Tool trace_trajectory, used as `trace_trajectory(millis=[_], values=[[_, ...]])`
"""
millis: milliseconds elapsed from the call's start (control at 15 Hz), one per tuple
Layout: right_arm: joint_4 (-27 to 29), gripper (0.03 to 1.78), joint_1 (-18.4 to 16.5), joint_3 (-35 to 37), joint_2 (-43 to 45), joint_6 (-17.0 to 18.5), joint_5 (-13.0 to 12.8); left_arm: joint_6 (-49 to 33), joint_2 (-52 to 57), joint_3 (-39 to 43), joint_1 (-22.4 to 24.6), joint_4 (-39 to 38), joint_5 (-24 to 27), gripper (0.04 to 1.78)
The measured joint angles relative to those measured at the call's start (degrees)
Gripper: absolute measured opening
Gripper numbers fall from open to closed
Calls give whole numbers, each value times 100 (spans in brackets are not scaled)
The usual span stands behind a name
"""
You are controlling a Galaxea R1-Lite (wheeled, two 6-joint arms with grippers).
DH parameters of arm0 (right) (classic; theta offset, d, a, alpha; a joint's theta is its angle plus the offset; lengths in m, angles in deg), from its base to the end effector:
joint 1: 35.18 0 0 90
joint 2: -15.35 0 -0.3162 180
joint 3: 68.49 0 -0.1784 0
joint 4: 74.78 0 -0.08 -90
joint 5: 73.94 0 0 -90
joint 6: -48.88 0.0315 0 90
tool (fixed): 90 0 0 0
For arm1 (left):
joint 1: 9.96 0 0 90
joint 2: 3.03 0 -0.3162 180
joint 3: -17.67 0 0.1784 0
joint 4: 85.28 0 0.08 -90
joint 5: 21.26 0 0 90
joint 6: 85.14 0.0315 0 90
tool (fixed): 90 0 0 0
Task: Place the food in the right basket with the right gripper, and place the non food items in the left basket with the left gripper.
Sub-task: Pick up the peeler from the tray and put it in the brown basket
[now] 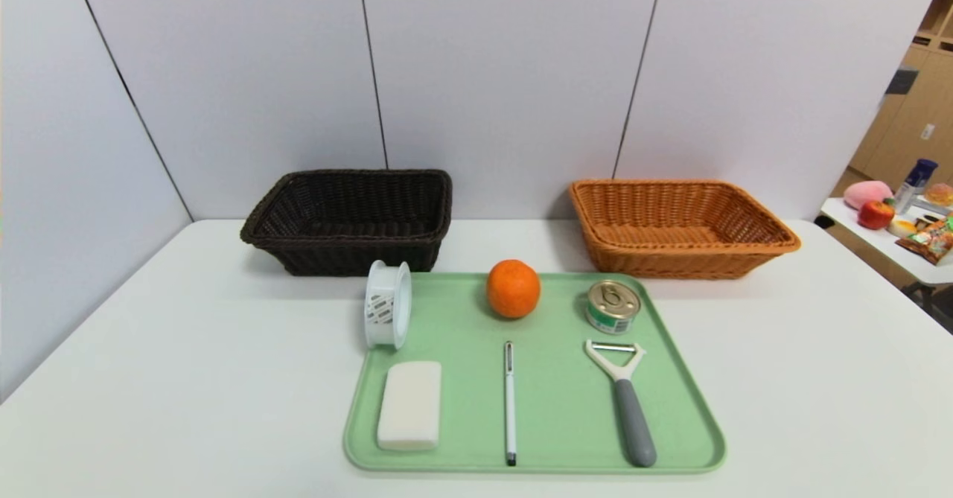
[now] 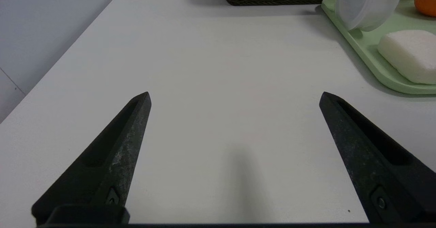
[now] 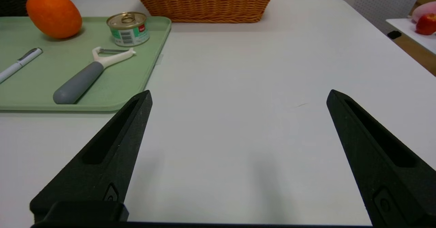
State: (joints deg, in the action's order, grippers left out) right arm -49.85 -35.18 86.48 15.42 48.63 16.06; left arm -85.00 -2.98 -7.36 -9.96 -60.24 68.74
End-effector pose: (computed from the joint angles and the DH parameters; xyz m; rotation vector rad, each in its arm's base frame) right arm -0.0431 0.0000 0.0756 -0.0044 -0.0030 0.0000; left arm -0.0431 0.0000 0.0754 0.0024 -0.0007 0.0000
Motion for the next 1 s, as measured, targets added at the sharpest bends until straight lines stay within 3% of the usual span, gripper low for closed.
trace_trajectory(millis=[333,533,733,1000], values=[[88,177,0,-30,-54,-24,-5,35,-12,-134,0,96,7,175],[269,177,0,-608,-283,-68,138,-34,-451,-1281,0,490,33,175],[768,177,24,-2285,-1374,158,411,-143,-1645,-2759,-11,807,121,175],[1907,177,63,-5244,-3535,647,892,-184,-3590,-4578,-16,947,156,175]])
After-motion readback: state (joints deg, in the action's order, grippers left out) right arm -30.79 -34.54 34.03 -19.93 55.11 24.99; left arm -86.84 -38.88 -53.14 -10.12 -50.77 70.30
